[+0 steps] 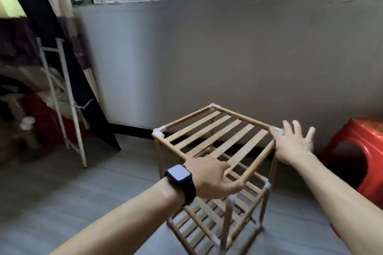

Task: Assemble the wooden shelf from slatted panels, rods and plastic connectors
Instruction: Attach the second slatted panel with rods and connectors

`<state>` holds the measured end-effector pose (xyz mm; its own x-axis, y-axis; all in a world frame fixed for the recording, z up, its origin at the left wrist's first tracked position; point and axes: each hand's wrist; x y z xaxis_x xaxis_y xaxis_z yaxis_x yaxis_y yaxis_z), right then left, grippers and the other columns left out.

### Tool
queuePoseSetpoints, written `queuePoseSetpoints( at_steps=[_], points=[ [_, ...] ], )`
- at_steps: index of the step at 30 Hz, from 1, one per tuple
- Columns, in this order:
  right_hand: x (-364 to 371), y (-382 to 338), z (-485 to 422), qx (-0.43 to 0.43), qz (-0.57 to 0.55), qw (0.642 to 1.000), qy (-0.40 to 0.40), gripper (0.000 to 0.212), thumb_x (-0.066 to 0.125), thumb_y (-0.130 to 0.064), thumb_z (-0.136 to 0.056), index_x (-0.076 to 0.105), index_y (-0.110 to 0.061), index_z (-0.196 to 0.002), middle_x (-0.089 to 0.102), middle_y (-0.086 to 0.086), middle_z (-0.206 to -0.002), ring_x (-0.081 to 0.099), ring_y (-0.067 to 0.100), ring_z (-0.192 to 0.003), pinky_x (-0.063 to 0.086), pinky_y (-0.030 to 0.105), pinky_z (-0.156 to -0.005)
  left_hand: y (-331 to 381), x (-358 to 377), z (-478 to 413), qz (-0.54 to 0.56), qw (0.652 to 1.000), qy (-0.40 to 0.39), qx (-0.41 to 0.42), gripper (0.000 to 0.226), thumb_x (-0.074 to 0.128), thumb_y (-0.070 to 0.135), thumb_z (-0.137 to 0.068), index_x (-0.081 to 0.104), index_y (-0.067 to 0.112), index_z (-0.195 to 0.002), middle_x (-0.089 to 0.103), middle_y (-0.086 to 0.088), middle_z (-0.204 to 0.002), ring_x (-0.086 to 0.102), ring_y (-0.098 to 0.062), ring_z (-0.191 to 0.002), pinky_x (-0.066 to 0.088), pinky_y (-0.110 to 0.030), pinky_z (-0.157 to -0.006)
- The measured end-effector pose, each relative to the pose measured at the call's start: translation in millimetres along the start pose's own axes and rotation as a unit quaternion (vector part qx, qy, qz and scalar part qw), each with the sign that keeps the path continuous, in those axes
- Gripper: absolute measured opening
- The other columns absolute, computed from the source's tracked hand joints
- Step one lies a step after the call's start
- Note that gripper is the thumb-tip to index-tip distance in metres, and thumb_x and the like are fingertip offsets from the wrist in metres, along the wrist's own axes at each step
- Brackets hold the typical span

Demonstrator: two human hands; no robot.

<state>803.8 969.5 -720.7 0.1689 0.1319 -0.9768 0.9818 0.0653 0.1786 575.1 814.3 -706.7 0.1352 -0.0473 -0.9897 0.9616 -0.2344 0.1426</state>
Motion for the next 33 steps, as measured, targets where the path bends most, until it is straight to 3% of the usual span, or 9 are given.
queuePoseSetpoints(
  at_steps=[4, 8, 11, 13, 18, 22, 24, 27, 33],
  points=[
    [-23.0, -31.2, 36.7, -0.003, -0.231, 0.966, 0.120, 0.049, 0.049, -0.027, -0.094, 0.048, -0.035, -0.143, 0.042, -0.004, -0.154, 0.023, 0.023, -0.147, 0.022, 0.052, -0.118, -60.7, -32.5, -3.8, 0.025, 0.979, 0.185, -0.082, 0.046, 0.044, 0.061, -0.094, 0.055, 0.039, -0.132, 0.057, 0.010, -0.132, 0.049, -0.014, -0.124, 0.045, -0.035, -0.099],
    [-40.0, -88.4, 109.4, -0.158, -0.298, 0.938, 0.083, 0.057, 0.032, -0.068, -0.094, 0.046, -0.040, -0.142, 0.046, -0.014, -0.148, 0.029, 0.010, -0.143, 0.026, 0.043, -0.118, -148.0, -10.3, 2.0, 0.057, 0.956, 0.117, -0.262, 0.053, 0.049, 0.052, -0.094, 0.043, 0.035, -0.145, 0.055, -0.005, -0.134, 0.053, -0.026, -0.124, 0.045, -0.037, -0.102],
    [-18.1, -121.8, 124.5, -0.223, -0.240, 0.944, 0.033, 0.064, 0.014, -0.073, -0.092, 0.038, -0.047, -0.146, 0.038, -0.012, -0.155, 0.023, 0.013, -0.147, 0.021, 0.046, -0.119, -149.0, 20.5, 11.3, 0.241, 0.941, 0.101, -0.216, 0.045, 0.046, 0.032, -0.101, 0.045, 0.033, -0.146, 0.065, -0.002, -0.111, 0.063, -0.018, -0.103, 0.045, -0.027, -0.089],
    [-5.8, -127.0, 120.3, -0.224, -0.181, 0.955, 0.074, 0.063, 0.015, -0.073, -0.094, 0.053, -0.044, -0.135, 0.053, -0.008, -0.144, 0.040, 0.018, -0.137, 0.032, 0.049, -0.110, -140.1, 33.2, 14.7, 0.282, 0.931, 0.140, -0.185, 0.037, 0.041, 0.027, -0.103, 0.058, 0.036, -0.134, 0.063, 0.001, -0.112, 0.061, -0.016, -0.103, 0.043, -0.025, -0.088],
    [8.6, -109.3, 108.5, -0.177, -0.171, 0.961, 0.124, 0.062, 0.023, -0.071, -0.091, 0.070, -0.035, -0.108, 0.060, -0.003, -0.133, 0.045, 0.020, -0.131, 0.029, 0.052, -0.109, -116.8, 41.8, 24.2, 0.221, 0.962, 0.116, -0.111, 0.041, 0.034, 0.072, -0.089, 0.063, 0.045, -0.083, 0.058, 0.007, -0.096, 0.056, -0.009, -0.093, 0.050, -0.033, -0.082],
    [17.0, -110.3, 118.2, -0.190, -0.180, 0.953, 0.151, 0.074, 0.014, -0.080, -0.092, 0.062, -0.023, -0.089, 0.062, -0.002, -0.099, 0.054, 0.018, -0.099, 0.043, 0.045, -0.097, -102.0, 49.1, 27.5, 0.385, 0.921, 0.032, -0.050, 0.062, 0.050, 0.081, -0.073, 0.065, 0.032, -0.107, 0.055, 0.003, -0.108, 0.060, -0.016, -0.099, 0.055, -0.036, -0.087],
    [20.5, -104.1, 109.6, -0.193, -0.182, 0.951, 0.157, 0.078, 0.014, -0.087, -0.087, 0.061, -0.025, -0.081, 0.062, -0.006, -0.092, 0.053, 0.017, -0.097, 0.043, 0.042, -0.092, -101.6, 48.0, 30.0, 0.378, 0.924, 0.022, -0.052, 0.064, 0.056, 0.079, -0.076, 0.063, 0.027, -0.112, 0.060, 0.003, -0.107, 0.063, -0.016, -0.096, 0.057, -0.031, -0.084],
    [25.3, -92.1, 96.7, -0.214, -0.192, 0.944, 0.161, 0.080, 0.013, -0.089, -0.085, 0.064, -0.028, -0.074, 0.062, -0.011, -0.090, 0.051, 0.013, -0.100, 0.038, 0.040, -0.091, -95.2, 45.5, 34.1, 0.336, 0.936, 0.074, -0.068, 0.053, 0.061, 0.071, -0.077, 0.065, 0.024, -0.101, 0.062, 0.000, -0.092, 0.057, -0.012, -0.078, 0.047, -0.021, -0.063],
    [28.8, -79.0, 87.4, -0.220, -0.211, 0.939, 0.161, 0.076, 0.020, -0.091, -0.083, 0.064, -0.030, -0.070, 0.060, -0.016, -0.091, 0.046, 0.010, -0.102, 0.036, 0.039, -0.089, -82.1, 51.2, 29.5, 0.344, 0.926, 0.125, -0.094, 0.056, 0.066, 0.073, -0.070, 0.063, 0.019, -0.084, 0.059, -0.004, -0.086, 0.052, -0.018, -0.074, 0.043, -0.032, -0.062]
  ],
)
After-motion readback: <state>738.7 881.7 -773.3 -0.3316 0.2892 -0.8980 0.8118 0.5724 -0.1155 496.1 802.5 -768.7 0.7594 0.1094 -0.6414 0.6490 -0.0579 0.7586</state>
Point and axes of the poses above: each hand's wrist, its own z-axis away from the middle knuckle, its own x-axis out of the palm, y = z × x
